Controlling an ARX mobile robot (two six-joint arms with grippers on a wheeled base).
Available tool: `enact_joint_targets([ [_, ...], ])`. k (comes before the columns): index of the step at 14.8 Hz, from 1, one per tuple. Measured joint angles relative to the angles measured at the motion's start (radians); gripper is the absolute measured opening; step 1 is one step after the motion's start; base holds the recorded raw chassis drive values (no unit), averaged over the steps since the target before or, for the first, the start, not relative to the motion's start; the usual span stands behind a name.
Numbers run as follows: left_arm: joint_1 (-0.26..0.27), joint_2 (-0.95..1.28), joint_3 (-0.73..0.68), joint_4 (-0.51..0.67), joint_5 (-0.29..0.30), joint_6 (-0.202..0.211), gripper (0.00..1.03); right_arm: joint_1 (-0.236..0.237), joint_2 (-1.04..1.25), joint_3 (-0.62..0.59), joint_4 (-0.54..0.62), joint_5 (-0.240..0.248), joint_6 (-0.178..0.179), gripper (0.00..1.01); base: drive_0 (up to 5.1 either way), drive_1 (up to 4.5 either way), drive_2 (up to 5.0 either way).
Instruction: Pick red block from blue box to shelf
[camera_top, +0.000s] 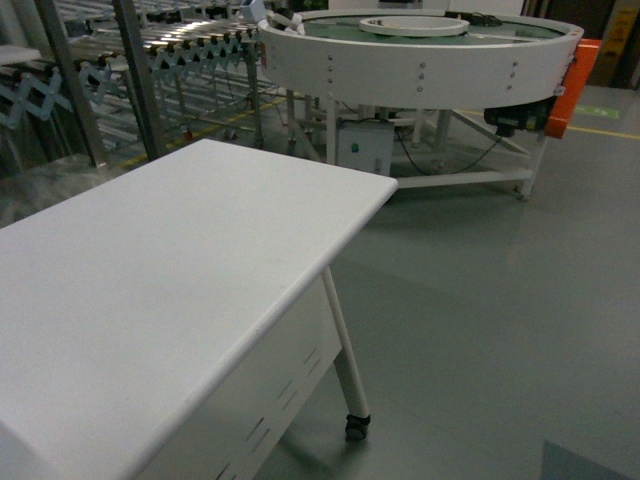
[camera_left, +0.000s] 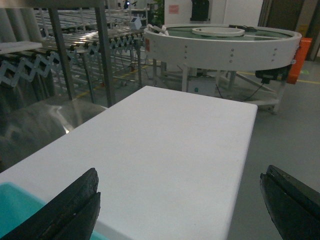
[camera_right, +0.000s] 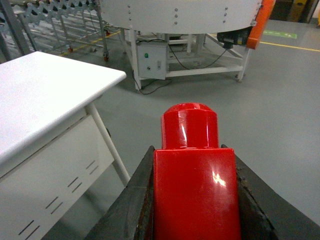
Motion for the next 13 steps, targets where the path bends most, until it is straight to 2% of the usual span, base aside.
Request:
enact_joint_targets([
  [13, 0.000, 0.000, 0.000, 0.000, 0.000, 0.000, 0.98, 0.000, 0.000, 0.000, 0.000, 0.000, 0.000, 0.27, -1.5, -1.48, -1.5],
])
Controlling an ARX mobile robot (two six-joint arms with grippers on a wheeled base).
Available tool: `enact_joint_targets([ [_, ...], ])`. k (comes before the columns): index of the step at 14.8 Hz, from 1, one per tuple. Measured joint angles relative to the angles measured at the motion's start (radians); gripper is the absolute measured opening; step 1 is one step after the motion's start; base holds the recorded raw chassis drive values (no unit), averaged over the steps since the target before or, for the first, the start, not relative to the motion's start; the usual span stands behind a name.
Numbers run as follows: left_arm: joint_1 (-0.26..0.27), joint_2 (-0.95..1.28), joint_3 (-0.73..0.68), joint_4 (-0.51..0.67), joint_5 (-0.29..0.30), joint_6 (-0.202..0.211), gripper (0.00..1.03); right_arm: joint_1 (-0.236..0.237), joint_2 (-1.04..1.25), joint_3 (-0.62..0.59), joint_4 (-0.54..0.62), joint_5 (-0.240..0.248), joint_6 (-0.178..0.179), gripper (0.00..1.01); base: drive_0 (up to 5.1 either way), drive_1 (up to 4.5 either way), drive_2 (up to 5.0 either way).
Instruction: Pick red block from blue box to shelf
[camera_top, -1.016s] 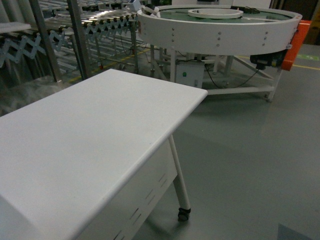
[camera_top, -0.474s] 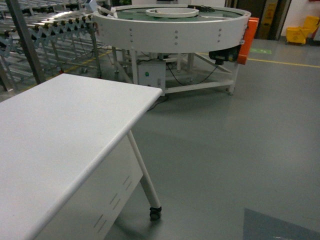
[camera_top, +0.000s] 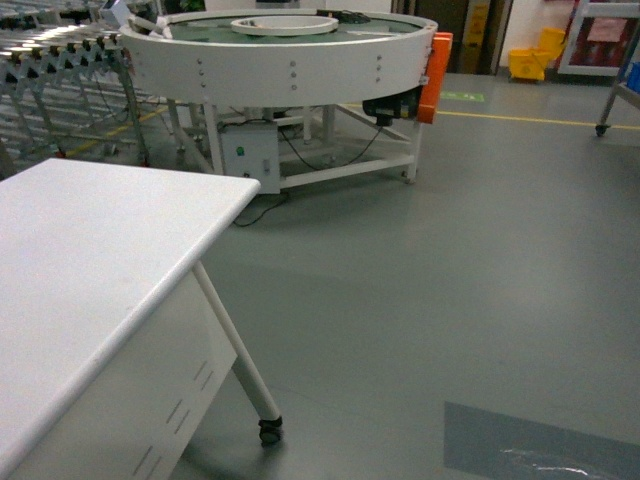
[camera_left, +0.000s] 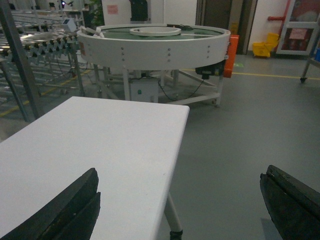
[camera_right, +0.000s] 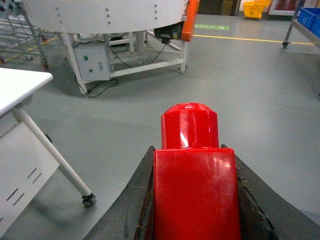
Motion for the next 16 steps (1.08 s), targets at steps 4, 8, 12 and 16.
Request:
enact_joint_targets([
  [4, 0.000, 0.000, 0.000, 0.000, 0.000, 0.000, 0.98, 0.000, 0.000, 0.000, 0.000, 0.000, 0.000, 0.27, -1.4, -1.42, -1.4],
  [8, 0.000, 0.000, 0.000, 0.000, 0.000, 0.000, 0.98, 0.000, 0.000, 0.000, 0.000, 0.000, 0.000, 0.27, -1.5, -1.46, -1.5],
  [12, 0.000, 0.000, 0.000, 0.000, 0.000, 0.000, 0.98, 0.000, 0.000, 0.000, 0.000, 0.000, 0.000, 0.27, -1.5, -1.54, -1.5],
  [16, 0.000, 0.000, 0.000, 0.000, 0.000, 0.000, 0.98, 0.000, 0.000, 0.000, 0.000, 0.003, 0.000, 0.27, -0.4, -0.38, -0.4],
])
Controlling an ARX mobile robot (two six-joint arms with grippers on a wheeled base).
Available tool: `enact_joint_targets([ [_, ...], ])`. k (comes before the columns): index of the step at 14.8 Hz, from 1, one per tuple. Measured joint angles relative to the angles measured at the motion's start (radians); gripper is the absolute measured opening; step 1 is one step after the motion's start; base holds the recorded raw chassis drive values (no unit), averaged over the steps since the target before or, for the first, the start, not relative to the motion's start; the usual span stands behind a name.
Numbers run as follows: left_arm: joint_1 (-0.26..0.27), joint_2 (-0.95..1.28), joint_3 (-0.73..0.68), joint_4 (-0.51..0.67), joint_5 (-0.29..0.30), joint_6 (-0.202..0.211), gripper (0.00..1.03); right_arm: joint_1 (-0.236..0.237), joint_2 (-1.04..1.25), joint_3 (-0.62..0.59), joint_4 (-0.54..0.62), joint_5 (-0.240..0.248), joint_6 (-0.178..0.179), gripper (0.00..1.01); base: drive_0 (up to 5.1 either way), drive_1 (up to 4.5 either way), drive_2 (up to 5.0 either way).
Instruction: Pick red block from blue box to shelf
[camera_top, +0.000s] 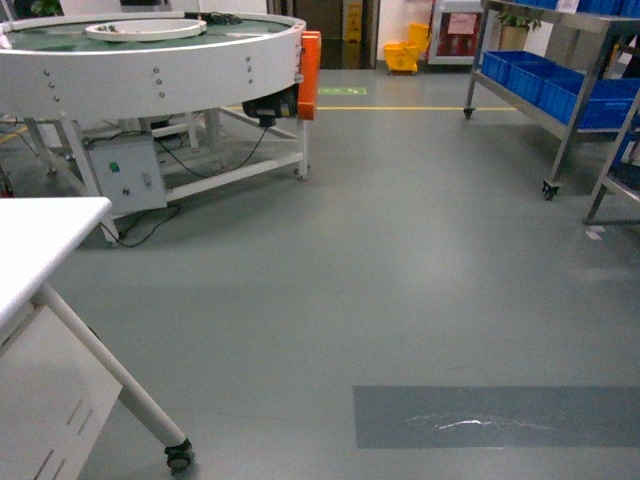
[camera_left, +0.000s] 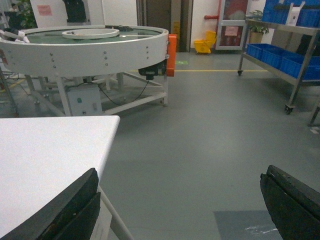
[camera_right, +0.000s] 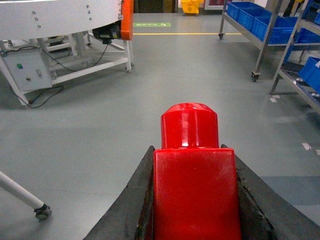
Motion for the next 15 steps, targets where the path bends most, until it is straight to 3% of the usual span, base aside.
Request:
enact_joint_targets([
  [15, 0.000, 0.000, 0.000, 0.000, -0.001, 0.000, 0.98, 0.000, 0.000, 0.000, -0.001, -0.002, 0.000, 0.27, -0.1, 3.95, -4.1],
])
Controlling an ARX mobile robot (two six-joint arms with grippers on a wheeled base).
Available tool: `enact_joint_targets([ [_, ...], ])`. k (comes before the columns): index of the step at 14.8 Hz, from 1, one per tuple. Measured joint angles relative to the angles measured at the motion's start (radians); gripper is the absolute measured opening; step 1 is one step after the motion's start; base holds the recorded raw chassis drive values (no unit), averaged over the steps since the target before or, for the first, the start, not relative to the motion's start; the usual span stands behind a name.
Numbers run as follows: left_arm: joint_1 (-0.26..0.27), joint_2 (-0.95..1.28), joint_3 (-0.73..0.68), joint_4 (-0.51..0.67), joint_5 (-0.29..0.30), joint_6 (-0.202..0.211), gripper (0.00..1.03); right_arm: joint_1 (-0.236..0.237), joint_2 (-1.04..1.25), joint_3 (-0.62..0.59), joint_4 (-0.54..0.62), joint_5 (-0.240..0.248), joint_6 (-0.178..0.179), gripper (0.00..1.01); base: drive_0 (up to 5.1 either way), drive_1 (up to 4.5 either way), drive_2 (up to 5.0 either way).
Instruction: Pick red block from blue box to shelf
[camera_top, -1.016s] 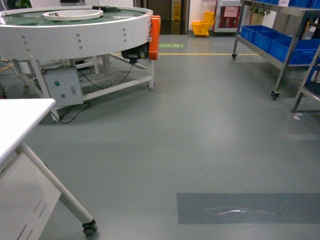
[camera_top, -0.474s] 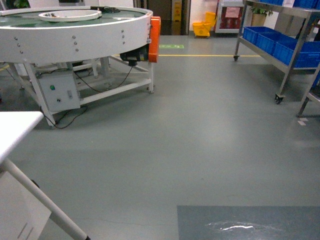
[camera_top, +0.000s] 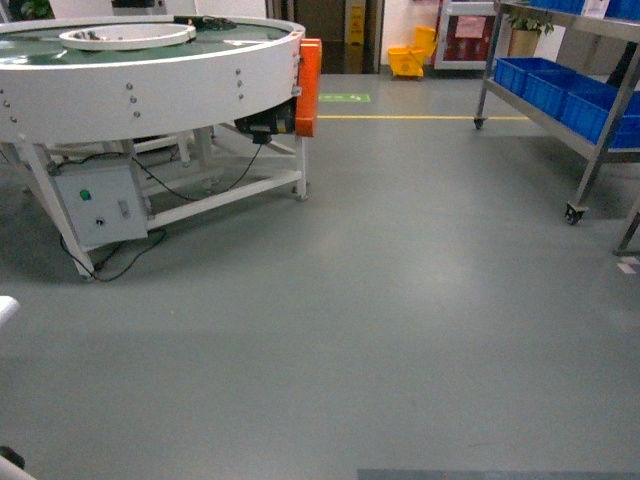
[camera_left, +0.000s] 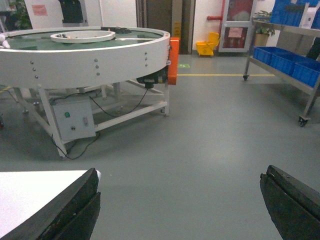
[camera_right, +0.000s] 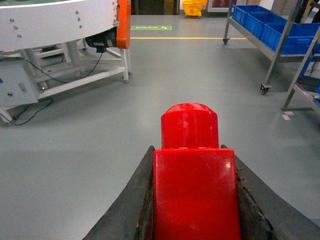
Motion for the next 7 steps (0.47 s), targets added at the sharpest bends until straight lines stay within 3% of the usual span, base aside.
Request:
enact_joint_targets([
  [7, 0.000, 0.000, 0.000, -0.002, 0.000, 0.000, 0.98, 0.000, 0.000, 0.000, 0.001, 0.000, 0.000, 0.27, -0.1, 3.90, -4.1],
])
